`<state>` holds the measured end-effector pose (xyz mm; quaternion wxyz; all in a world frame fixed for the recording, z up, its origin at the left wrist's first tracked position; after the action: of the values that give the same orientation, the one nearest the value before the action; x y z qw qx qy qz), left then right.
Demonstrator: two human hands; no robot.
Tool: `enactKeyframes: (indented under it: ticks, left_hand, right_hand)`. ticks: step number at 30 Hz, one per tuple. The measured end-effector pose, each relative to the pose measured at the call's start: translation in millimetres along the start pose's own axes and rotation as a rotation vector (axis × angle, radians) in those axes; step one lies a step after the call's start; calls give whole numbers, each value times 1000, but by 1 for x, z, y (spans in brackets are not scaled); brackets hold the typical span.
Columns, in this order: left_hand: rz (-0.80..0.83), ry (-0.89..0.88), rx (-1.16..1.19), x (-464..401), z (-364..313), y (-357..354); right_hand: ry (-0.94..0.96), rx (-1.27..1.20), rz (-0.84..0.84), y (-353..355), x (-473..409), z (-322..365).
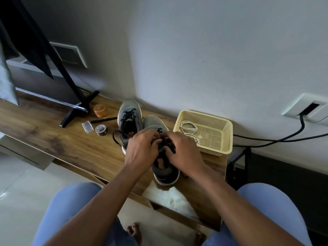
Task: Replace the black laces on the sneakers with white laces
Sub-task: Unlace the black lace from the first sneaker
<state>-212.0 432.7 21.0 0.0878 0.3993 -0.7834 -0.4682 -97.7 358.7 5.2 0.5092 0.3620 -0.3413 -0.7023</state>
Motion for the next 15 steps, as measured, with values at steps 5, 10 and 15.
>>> enactKeyframes:
  ticks: [5, 10, 15]
  left_hand:
    - [21, 133, 107, -5, 14, -15]
    - [1, 219, 149, -3, 22, -12]
    - [-59, 345, 259, 5, 33, -4]
  right_hand:
    - [-22, 66, -25, -6, 2, -1]
    - [-79, 165, 29, -7, 2, 6]
    - [-117, 218, 80, 0, -4, 19]
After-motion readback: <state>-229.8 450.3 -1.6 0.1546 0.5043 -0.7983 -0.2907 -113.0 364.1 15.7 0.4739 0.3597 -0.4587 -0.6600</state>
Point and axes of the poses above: each hand's wrist, its own x-axis away from the middle knuckle, its own y-axis out of the back of the hand, z = x × y, the point moved 9 cm from there along -x, towards the middle knuckle, and after that the axes turned 7 degrees about z, right-handed, at the moved point
